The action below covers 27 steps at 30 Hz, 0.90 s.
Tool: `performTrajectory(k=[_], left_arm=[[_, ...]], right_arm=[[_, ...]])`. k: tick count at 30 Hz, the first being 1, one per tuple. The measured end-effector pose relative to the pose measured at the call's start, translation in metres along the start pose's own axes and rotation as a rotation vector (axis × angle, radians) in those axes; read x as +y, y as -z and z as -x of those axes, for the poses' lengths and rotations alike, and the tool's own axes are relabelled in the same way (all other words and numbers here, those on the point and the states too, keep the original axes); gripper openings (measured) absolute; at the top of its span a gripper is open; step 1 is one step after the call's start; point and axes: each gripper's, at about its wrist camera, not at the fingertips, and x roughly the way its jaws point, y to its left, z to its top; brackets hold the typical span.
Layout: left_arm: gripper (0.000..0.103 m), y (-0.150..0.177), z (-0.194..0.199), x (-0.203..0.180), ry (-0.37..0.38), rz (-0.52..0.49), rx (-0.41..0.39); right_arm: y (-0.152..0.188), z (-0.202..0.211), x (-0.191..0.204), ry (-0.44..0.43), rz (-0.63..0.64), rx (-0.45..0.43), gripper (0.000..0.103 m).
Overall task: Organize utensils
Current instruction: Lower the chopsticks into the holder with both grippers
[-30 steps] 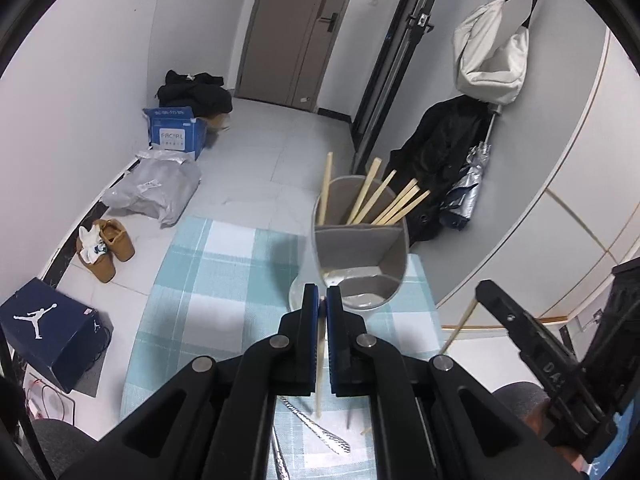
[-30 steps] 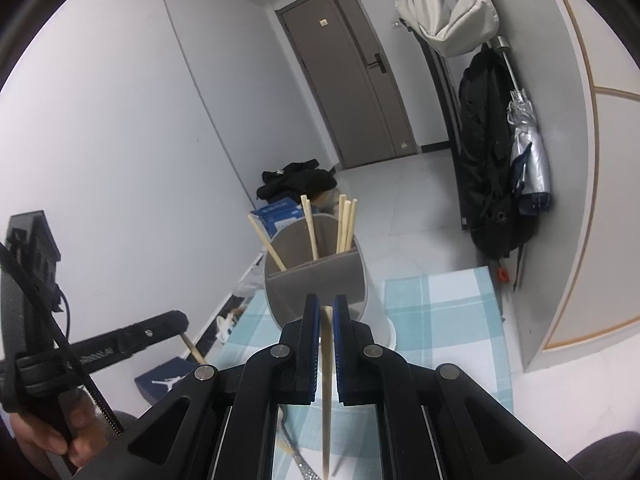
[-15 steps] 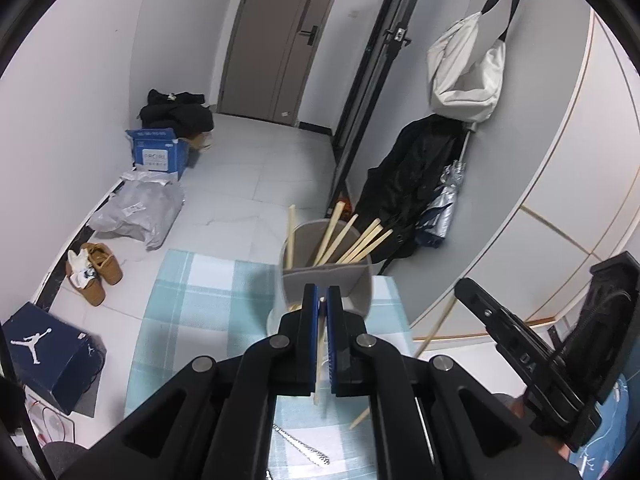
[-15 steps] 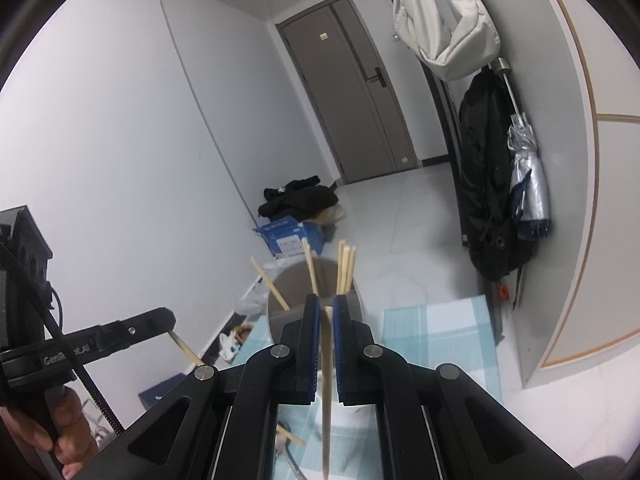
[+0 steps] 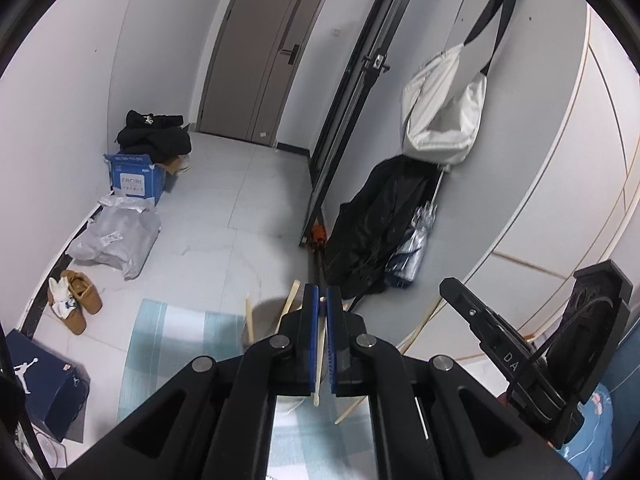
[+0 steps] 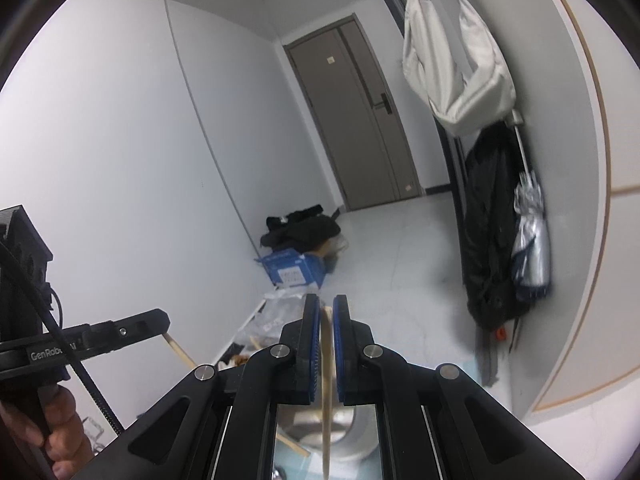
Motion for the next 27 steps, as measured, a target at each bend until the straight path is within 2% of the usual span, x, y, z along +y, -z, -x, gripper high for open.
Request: performTrajectory(k=[4,13,19,27], left_arm=[[0.001,-0.02,-0.002,0.004,0.007,0.015,-0.026],[0.001,-0.042,-0.012,0.02,-0.008,0.041,-0.048],[0.001,-0.05,-0.02,0.036,-0.037,0.048,-0.046],[0.001,-0.048,-0.042,0.047,-0.063,0.046,-0.007]], right_arm=[[-0.022,-0.006,0.001,-0.009,0.013,-0.029,0.006],[-0.052,-0.034,0.007,-0.021,0.045,-0.059,0.006],[-0.063,-0.058,0.013,-0.02,0.072,-0.073,0.006],[-0.059,-0.082,0.028,0.008,0.16,-0.11,0.006]])
